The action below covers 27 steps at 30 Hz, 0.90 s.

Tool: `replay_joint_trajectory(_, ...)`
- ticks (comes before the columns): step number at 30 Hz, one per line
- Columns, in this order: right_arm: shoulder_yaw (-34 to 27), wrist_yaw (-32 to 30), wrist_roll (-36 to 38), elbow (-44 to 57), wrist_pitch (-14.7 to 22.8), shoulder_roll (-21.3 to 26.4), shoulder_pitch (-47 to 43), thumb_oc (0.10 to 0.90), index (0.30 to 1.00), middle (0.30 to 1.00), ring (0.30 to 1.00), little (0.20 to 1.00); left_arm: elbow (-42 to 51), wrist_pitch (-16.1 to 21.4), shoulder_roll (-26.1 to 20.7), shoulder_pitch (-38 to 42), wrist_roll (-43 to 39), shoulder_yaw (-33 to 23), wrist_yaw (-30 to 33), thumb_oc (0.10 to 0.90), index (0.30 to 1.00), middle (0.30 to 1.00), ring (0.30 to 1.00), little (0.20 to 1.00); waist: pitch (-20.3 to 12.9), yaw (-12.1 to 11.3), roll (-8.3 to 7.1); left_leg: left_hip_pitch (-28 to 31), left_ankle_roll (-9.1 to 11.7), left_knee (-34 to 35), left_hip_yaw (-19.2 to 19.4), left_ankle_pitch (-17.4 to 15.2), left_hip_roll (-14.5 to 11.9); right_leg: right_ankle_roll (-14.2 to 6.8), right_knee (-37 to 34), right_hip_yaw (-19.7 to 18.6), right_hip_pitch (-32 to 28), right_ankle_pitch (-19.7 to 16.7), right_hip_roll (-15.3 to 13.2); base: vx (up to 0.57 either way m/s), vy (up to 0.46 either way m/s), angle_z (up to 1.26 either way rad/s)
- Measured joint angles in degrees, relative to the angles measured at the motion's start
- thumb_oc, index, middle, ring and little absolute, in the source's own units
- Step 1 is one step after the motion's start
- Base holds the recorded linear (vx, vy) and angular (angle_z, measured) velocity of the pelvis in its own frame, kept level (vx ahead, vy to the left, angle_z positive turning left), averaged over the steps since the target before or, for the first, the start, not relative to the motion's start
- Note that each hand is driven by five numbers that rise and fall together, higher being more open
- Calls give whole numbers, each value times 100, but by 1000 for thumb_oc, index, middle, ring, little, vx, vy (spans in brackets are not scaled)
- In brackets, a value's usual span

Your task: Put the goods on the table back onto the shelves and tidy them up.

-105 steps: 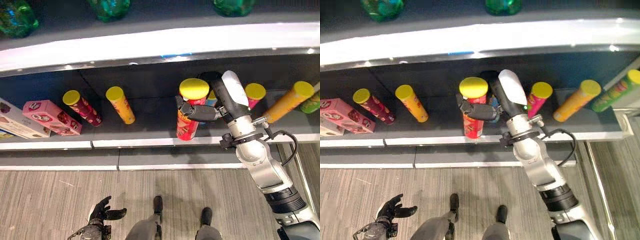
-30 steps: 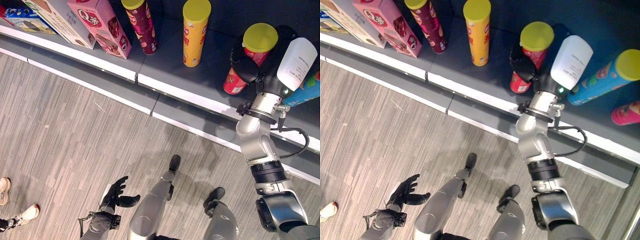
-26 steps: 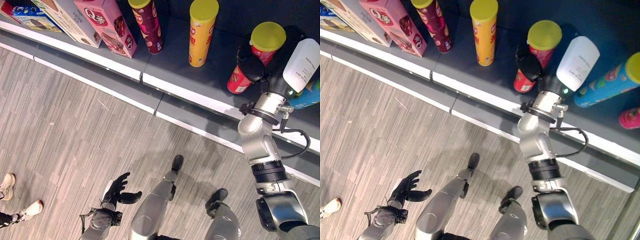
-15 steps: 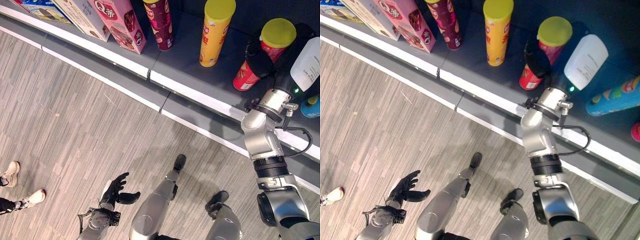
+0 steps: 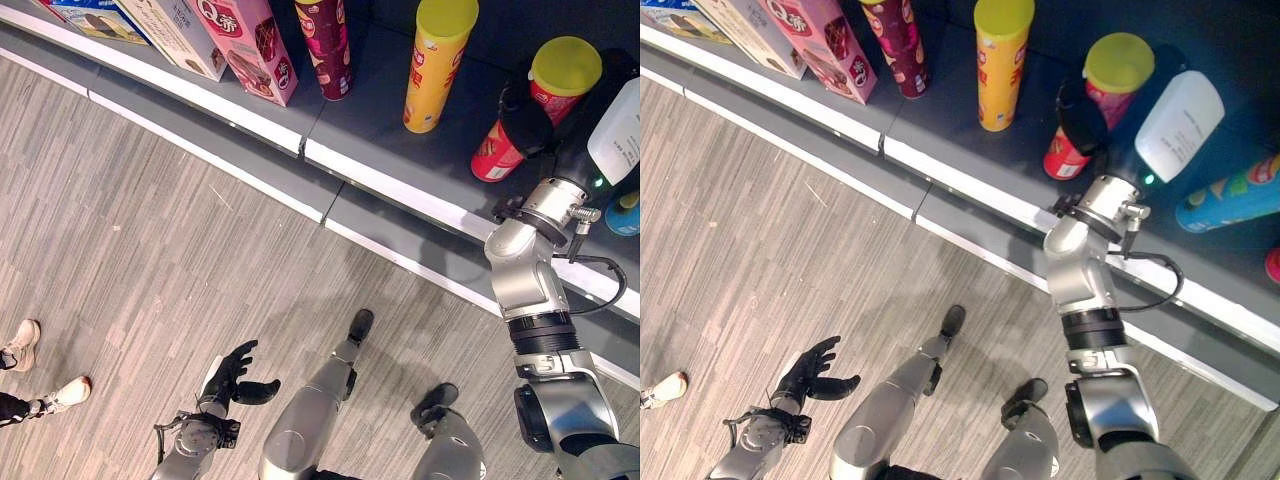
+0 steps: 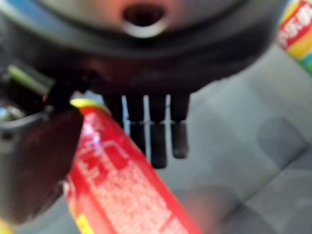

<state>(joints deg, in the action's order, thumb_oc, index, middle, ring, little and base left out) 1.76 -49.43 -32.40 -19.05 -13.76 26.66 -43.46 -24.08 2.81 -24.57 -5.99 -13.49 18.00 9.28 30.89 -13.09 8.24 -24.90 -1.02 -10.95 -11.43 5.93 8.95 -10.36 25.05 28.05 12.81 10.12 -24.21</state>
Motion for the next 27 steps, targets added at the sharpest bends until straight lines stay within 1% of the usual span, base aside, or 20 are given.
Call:
replay_joint_trajectory(5,-4,-108,17,-38,11,8,-16,400,300,300,300,300,-2,0,0,0,-1,4,-4,800,900,900,900,900,0,3,0,-32,21,-12,-5,-14,0,0,2,5,21,1,0,0,0,0)
replay_joint_trajectory(14,-1,-109,51,-39,12,35,-39,400,300,300,300,300,0,0,0,0,-1,5,-7,800,900,900,900,900,0,3,0,-39,1,-14,-10,0,0,17,21,9,33,12,-3,0,0,0)
replay_joint_trajectory(15,-1,-109,52,-39,12,35,-39,425,338,338,338,338,0,0,0,0,-1,5,-7,800,900,900,900,900,0,3,0,-39,1,-14,-11,0,0,18,21,10,33,14,-2,0,0,0)
replay_joint_trajectory(16,-1,-109,55,-39,12,35,-39,566,549,549,549,549,0,0,0,0,-1,5,-7,800,900,900,900,900,0,3,0,-40,1,-14,-11,0,0,18,21,11,33,14,-2,0,0,0)
replay_joint_trajectory(17,-1,-109,76,-39,12,35,-39,800,900,900,900,900,0,0,0,0,-1,5,-7,800,900,900,900,900,0,3,0,-40,1,-14,-11,0,1,18,22,11,33,14,-2,0,0,0)
replay_joint_trajectory(27,-1,-110,136,-47,10,35,-39,800,900,900,900,900,-1,0,0,0,-1,5,-7,800,900,900,900,900,0,9,0,-43,1,-14,-11,0,1,18,22,14,35,15,-3,0,0,0)
